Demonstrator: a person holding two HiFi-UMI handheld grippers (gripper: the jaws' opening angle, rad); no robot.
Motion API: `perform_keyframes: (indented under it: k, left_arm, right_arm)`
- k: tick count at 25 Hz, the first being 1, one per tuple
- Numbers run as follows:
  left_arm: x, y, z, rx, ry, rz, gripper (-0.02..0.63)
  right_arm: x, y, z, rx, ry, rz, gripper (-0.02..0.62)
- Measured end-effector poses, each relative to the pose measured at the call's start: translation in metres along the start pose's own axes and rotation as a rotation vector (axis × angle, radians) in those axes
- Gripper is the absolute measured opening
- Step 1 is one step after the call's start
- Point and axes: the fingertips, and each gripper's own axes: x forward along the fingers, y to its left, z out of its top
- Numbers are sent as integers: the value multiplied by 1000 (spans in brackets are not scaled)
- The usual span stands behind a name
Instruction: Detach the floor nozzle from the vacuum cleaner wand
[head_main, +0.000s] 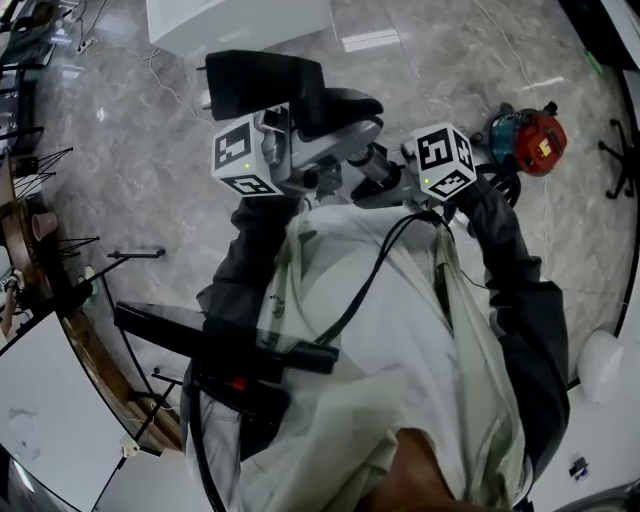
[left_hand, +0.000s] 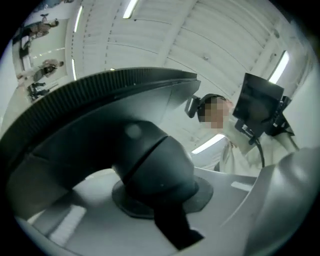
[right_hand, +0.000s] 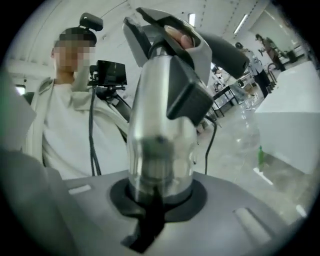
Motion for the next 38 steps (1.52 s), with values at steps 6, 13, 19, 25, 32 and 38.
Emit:
perform_keyframes:
  k: [6, 13, 19, 25, 32, 38]
  left_arm:
    - [-8, 29, 1, 2, 34, 295, 67]
    - [-20, 51, 0, -22, 44, 470, 71]
    - [6, -22, -6, -8, 0, -54, 77]
    - [-6, 19, -8, -45, 22, 200, 71]
    - [-8, 32, 1, -40, 56, 399, 77]
    - [-5, -2, 2, -5, 20, 173, 78]
  right_arm:
    - [-11, -45, 2, 2, 27, -579, 37]
    - [-38, -79, -1, -14, 59, -1122, 37]
    - [-1, -5, -13, -34, 23, -247, 41]
    - [0, -16, -9, 24, -6, -283, 37]
    - [-44, -68, -1, -20, 39, -1273, 37]
    - [-5, -29, -10, -33, 34, -637, 40]
